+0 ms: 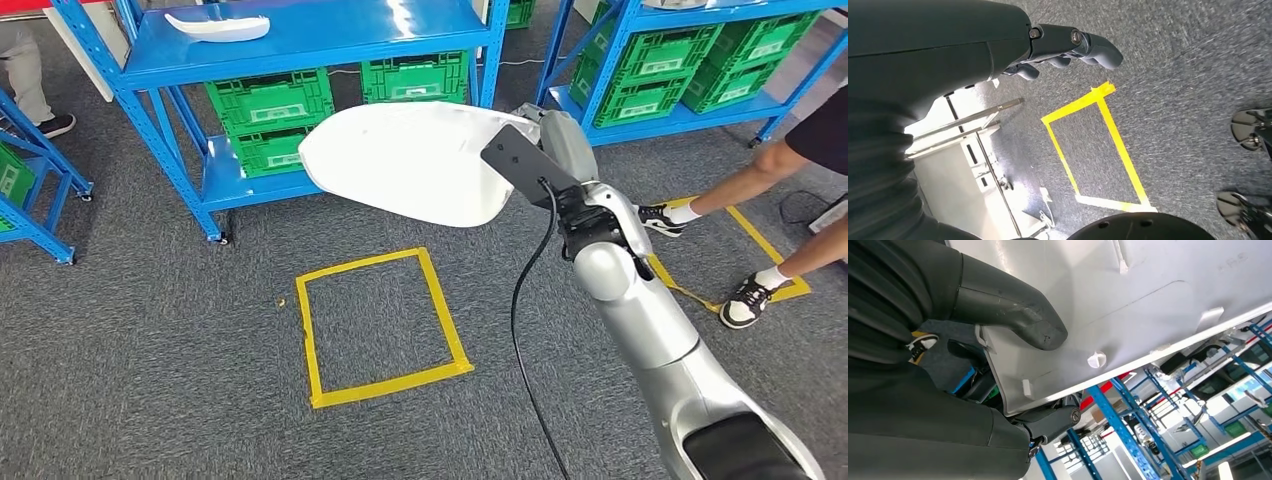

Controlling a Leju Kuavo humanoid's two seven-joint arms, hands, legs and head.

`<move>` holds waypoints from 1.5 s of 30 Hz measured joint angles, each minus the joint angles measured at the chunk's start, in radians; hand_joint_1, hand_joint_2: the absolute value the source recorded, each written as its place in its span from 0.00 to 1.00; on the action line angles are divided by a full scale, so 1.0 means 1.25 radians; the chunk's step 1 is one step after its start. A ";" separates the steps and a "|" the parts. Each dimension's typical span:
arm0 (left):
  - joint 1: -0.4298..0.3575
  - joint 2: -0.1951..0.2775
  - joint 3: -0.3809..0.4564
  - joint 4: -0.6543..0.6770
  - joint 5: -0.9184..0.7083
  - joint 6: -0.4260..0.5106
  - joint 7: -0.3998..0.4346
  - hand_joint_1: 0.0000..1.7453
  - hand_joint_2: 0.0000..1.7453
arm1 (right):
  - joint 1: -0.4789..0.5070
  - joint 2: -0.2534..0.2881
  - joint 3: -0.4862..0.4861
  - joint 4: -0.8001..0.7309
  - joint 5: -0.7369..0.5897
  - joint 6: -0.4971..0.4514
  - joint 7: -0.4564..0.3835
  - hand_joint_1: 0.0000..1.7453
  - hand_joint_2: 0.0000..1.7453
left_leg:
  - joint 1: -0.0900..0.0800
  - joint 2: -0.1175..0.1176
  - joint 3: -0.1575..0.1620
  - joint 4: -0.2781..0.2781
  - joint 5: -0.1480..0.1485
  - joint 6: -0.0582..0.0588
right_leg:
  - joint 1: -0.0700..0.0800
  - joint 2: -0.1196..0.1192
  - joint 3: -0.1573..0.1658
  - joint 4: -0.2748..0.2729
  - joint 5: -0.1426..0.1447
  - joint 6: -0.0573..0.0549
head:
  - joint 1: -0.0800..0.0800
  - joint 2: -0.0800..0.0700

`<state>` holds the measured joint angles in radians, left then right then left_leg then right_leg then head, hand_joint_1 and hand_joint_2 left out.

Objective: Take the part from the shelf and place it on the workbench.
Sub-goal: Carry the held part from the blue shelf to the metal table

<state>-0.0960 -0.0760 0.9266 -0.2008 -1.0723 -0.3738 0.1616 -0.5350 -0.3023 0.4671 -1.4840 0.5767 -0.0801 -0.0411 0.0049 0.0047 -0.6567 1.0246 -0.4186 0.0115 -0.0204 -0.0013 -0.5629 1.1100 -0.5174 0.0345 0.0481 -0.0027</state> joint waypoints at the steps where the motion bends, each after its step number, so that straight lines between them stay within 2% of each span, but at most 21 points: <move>1: -0.002 0.000 0.000 0.000 0.001 0.000 -0.002 0.00 1.00 | 0.000 0.000 0.000 0.002 -0.001 0.000 -0.002 1.00 1.00 | -0.001 0.000 -0.006 0.003 0.006 -0.005 | 0.001 0.001 0.028 -0.044 -0.011 -0.004 | 0.000 0.000; 5: -0.010 -0.003 -0.002 0.000 -0.006 0.000 -0.014 0.00 1.00 | -0.003 0.005 0.000 0.013 0.003 0.002 -0.015 1.00 1.00 | 0.000 -0.003 -0.018 0.006 0.016 -0.025 | 0.005 0.000 0.032 -0.077 -0.010 -0.032 | 0.000 0.000; 7: -0.015 -0.005 -0.005 0.000 -0.009 0.000 -0.020 0.00 1.00 | -0.012 0.014 0.001 0.021 0.008 0.004 -0.020 1.00 1.00 | 0.002 -0.004 -0.037 0.055 -0.042 -0.033 | 0.002 -0.004 0.013 -0.078 0.009 -0.046 | -0.001 0.000; 10: -0.027 -0.007 -0.005 0.000 -0.003 0.000 -0.024 0.00 1.00 | -0.032 0.026 0.002 0.028 0.014 0.013 -0.020 1.00 1.00 | 0.003 -0.004 -0.067 0.205 -0.138 -0.039 | 0.007 -0.004 -0.022 -0.077 0.039 -0.052 | -0.001 0.000; 12: -0.033 -0.005 -0.005 0.000 -0.001 0.000 -0.023 0.00 1.00 | -0.042 0.029 0.003 0.029 0.016 0.020 -0.016 1.00 1.00 | 0.002 -0.004 -0.049 0.238 -0.118 -0.035 | 0.011 -0.005 -0.048 -0.075 0.058 -0.052 | -0.001 0.000; 13: -0.035 -0.004 -0.005 0.000 -0.001 0.000 -0.022 0.00 1.00 | -0.046 0.029 0.003 0.029 0.016 0.023 -0.014 1.00 1.00 | 0.001 -0.004 -0.021 0.214 -0.093 -0.031 | 0.013 -0.005 -0.059 -0.074 0.067 -0.051 | -0.001 0.000; 16: -0.040 -0.001 -0.005 -0.001 0.000 0.000 -0.015 0.00 1.00 | -0.062 0.030 0.003 0.029 0.015 0.027 -0.011 1.00 1.00 | -0.006 -0.005 0.109 0.043 -0.090 -0.014 | 0.016 -0.007 -0.085 -0.071 0.092 -0.044 | -0.001 0.000; 18: -0.042 -0.001 -0.005 -0.001 -0.001 0.000 -0.011 0.00 1.00 | -0.070 0.030 0.003 0.029 0.013 0.027 -0.011 1.00 1.00 | -0.012 -0.006 0.143 -0.021 -0.106 -0.008 | 0.015 -0.009 -0.089 -0.076 0.109 -0.036 | -0.001 0.000; 20: -0.042 -0.002 -0.005 -0.001 -0.004 0.000 -0.007 0.00 1.00 | -0.067 0.029 0.003 0.030 0.011 0.023 -0.009 1.00 1.00 | -0.011 -0.005 0.133 -0.030 -0.091 -0.001 | 0.012 -0.008 -0.093 -0.079 0.115 -0.025 | -0.003 0.000; 21: -0.042 -0.002 -0.005 -0.001 -0.007 0.000 -0.004 0.00 1.00 | -0.064 0.028 0.003 0.030 0.010 0.020 -0.007 1.00 1.00 | -0.009 -0.003 0.126 -0.032 -0.081 0.005 | 0.012 -0.006 -0.099 -0.069 0.098 -0.020 | -0.003 0.000; 24: -0.039 -0.003 -0.006 0.000 -0.018 0.000 0.004 0.00 1.00 | -0.052 0.025 0.001 0.030 0.011 0.008 0.002 1.00 1.00 | -0.006 0.001 0.093 -0.031 -0.048 0.016 | 0.008 -0.001 -0.133 0.051 -0.021 -0.009 | 0.001 0.000; 26: -0.037 -0.004 -0.006 0.001 -0.023 0.000 0.008 0.00 1.00 | -0.038 0.023 -0.001 0.029 0.012 0.003 0.005 1.00 1.00 | -0.005 0.002 0.062 -0.026 -0.027 0.015 | 0.006 -0.001 -0.141 0.142 -0.050 -0.003 | 0.001 0.000; 28: -0.033 -0.005 -0.006 0.001 -0.025 0.000 0.010 0.00 1.00 | -0.024 0.019 -0.004 0.029 0.013 0.001 0.005 1.00 1.00 | -0.003 0.002 0.027 -0.016 -0.009 0.011 | 0.004 -0.001 -0.106 0.147 -0.012 0.000 | 0.001 0.000; 29: -0.031 -0.005 -0.006 0.001 -0.025 0.000 0.010 0.00 1.00 | -0.020 0.019 -0.005 0.027 0.014 0.000 0.005 1.00 1.00 | -0.002 0.002 0.010 -0.009 0.000 0.008 | 0.002 -0.002 -0.069 0.111 0.005 0.000 | 0.001 0.000; 31: -0.029 -0.005 -0.006 0.001 -0.024 0.000 0.007 0.00 1.00 | -0.017 0.018 -0.008 0.022 0.013 -0.002 0.004 1.00 1.00 | -0.003 0.002 -0.015 0.004 0.014 -0.001 | 0.003 -0.001 0.018 0.000 -0.012 -0.004 | 0.001 0.000; 33: -0.026 -0.004 -0.006 0.000 -0.020 0.000 0.001 0.00 1.00 | -0.015 0.017 -0.010 0.017 0.010 -0.003 0.001 1.00 1.00 | -0.004 0.002 -0.023 0.006 0.030 -0.011 | 0.008 0.001 0.057 -0.068 -0.039 -0.016 | 0.003 0.000; 36: -0.021 -0.001 -0.006 0.001 -0.017 0.000 -0.007 0.00 1.00 | -0.014 0.017 -0.011 0.016 0.008 -0.002 -0.002 1.00 1.00 | -0.001 0.000 -0.032 0.007 0.029 -0.027 | 0.007 0.000 0.036 -0.074 -0.017 -0.040 | 0.004 0.000; 39: -0.021 0.000 -0.006 0.001 -0.017 0.000 -0.013 0.00 1.00 | -0.015 0.017 -0.011 0.016 0.007 -0.002 -0.003 1.00 1.00 | 0.001 -0.001 -0.063 0.111 -0.093 -0.035 | 0.006 -0.002 0.000 -0.075 0.018 -0.055 | 0.001 0.000; 41: -0.025 -0.001 -0.006 0.001 -0.018 0.000 -0.014 0.00 1.00 | -0.013 0.016 -0.012 0.016 0.007 -0.002 -0.003 1.00 1.00 | 0.001 -0.002 -0.069 0.205 -0.134 -0.038 | 0.008 -0.002 -0.029 -0.074 0.043 -0.056 | 0.000 0.000; 43: -0.029 -0.001 -0.006 0.001 -0.018 0.000 -0.014 0.00 1.00 | -0.011 0.014 -0.012 0.015 0.006 -0.002 -0.003 1.00 1.00 | 0.000 -0.002 -0.038 0.226 -0.101 -0.034 | 0.011 -0.001 -0.061 -0.072 0.067 -0.054 | 0.000 0.000; 45: -0.035 0.000 -0.006 0.001 -0.016 0.000 -0.014 0.00 1.00 | -0.009 0.012 -0.015 0.009 0.006 -0.003 -0.003 1.00 1.00 | -0.003 -0.003 0.048 0.146 -0.080 -0.022 | 0.014 -0.001 -0.089 -0.070 0.089 -0.050 | 0.000 0.000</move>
<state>-0.1399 -0.0765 0.9190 -0.2000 -1.0929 -0.3738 0.1443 -0.5466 -0.2871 0.4483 -1.4724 0.5848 -0.0834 -0.0451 0.0007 0.0010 -0.5973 1.2075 -0.5182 -0.0156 -0.0026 -0.0028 -0.6737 1.0228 -0.4064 -0.0285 0.0486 -0.0027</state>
